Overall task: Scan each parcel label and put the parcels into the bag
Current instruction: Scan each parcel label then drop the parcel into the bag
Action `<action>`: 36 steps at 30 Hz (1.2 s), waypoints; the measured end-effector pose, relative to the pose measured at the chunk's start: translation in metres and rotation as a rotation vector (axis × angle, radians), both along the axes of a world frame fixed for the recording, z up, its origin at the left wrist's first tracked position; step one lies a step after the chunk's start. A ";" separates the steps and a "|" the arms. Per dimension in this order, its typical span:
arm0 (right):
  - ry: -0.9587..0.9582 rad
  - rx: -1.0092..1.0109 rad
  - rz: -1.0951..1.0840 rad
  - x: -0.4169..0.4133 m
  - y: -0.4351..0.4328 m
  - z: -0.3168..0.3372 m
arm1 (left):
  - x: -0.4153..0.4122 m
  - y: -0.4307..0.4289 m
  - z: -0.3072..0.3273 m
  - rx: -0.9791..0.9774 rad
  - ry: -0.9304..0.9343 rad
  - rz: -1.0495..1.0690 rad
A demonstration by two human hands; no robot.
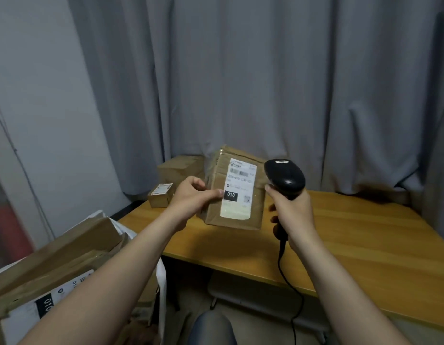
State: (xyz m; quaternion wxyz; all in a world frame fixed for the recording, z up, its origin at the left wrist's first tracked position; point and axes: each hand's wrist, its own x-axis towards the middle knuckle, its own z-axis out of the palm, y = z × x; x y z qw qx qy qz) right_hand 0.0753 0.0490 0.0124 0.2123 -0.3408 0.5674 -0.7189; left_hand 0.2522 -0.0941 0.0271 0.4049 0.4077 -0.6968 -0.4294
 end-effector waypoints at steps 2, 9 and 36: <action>0.046 0.058 0.097 0.009 0.003 0.007 | 0.002 -0.003 -0.007 0.005 -0.001 0.108; 0.116 0.203 0.391 0.031 0.005 0.019 | 0.021 -0.015 -0.013 0.052 -0.021 0.243; 0.154 0.234 0.348 0.035 -0.010 0.002 | 0.065 -0.002 0.010 -0.034 -0.129 0.210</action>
